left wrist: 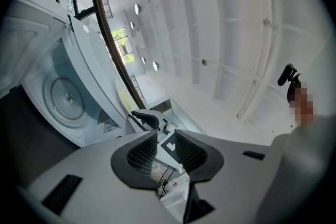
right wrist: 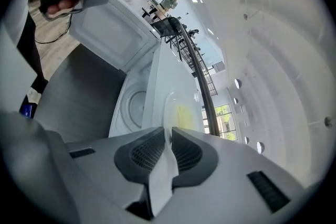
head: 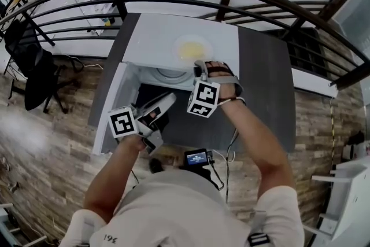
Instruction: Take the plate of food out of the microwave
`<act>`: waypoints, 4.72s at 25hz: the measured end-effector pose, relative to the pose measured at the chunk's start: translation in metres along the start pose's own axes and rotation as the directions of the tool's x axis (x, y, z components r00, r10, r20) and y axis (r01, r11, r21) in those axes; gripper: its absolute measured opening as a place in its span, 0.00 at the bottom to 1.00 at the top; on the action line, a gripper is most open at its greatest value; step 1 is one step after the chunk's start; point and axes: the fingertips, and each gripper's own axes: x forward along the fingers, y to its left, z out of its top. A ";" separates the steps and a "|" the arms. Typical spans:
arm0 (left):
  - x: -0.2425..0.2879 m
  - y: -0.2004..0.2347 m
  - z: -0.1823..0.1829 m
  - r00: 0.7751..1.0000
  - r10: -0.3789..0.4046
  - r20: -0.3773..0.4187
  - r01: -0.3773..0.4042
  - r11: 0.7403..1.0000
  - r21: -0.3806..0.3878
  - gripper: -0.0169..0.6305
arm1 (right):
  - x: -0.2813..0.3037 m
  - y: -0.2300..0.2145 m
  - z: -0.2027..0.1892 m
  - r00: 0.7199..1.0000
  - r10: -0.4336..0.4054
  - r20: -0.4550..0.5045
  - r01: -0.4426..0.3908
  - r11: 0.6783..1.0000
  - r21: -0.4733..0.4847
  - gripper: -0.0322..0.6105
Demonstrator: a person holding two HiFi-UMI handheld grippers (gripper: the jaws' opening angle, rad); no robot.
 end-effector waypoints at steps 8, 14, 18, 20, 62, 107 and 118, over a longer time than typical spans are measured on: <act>-0.010 -0.006 0.002 1.000 0.004 0.016 -0.004 1.000 0.013 0.17 | 0.006 -0.005 0.000 0.996 0.091 -0.012 -0.090 0.992 0.087 0.10; -0.010 -0.008 0.004 1.000 0.011 0.019 -0.011 1.000 0.016 0.17 | 0.010 -0.009 -0.002 0.989 0.150 0.005 -0.148 0.975 0.166 0.12; -0.010 -0.010 0.001 1.000 0.012 0.022 -0.012 1.000 0.009 0.17 | 0.010 -0.010 -0.005 0.982 0.182 0.043 -0.186 0.952 0.245 0.15; -0.011 -0.010 0.000 1.000 0.021 0.020 -0.021 1.000 0.004 0.17 | 0.009 -0.010 -0.007 0.978 0.200 0.064 -0.210 0.934 0.290 0.17; -0.005 -0.044 0.010 1.000 -0.014 -0.011 0.016 0.979 0.204 0.17 | -0.075 -0.023 0.009 0.968 0.090 0.233 -0.212 0.788 0.577 0.22; -0.054 -0.055 -0.030 0.988 0.133 -0.078 -0.080 0.873 0.481 0.16 | -0.204 0.023 0.008 0.938 -0.217 0.270 -0.138 0.482 0.865 0.05; -0.066 -0.043 -0.051 0.979 0.178 -0.095 -0.106 0.854 0.509 0.16 | -0.213 0.069 -0.004 0.955 -0.204 0.216 -0.119 0.403 0.907 0.05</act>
